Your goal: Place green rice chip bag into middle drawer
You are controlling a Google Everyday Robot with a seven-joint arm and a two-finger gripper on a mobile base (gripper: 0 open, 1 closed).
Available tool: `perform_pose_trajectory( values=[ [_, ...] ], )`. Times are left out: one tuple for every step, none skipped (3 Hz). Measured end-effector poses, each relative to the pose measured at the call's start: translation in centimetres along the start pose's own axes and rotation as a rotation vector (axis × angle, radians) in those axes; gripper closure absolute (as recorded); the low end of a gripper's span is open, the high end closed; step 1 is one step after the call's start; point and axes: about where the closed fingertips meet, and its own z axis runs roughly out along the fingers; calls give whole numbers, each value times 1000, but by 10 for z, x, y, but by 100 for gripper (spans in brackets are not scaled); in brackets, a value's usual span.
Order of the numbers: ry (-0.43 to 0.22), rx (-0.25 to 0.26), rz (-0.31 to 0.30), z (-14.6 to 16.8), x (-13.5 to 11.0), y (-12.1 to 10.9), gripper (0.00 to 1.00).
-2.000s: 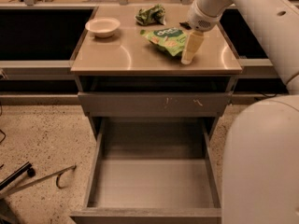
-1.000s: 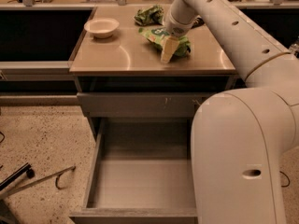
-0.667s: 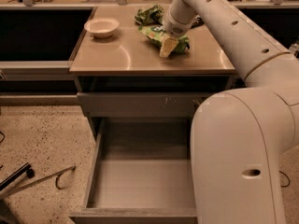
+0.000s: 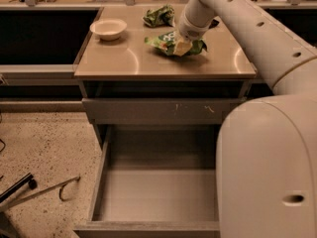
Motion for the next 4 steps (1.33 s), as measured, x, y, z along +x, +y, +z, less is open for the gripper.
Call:
perform_pose_trajectory(
  values=[
    [-59,30,67,-47,10,29,100],
    [-122,82,145,-102,13,65,100],
    [-133,96,216,-138,17,116,100],
    [-125,24,271,-138,21,180,100]
  ],
)
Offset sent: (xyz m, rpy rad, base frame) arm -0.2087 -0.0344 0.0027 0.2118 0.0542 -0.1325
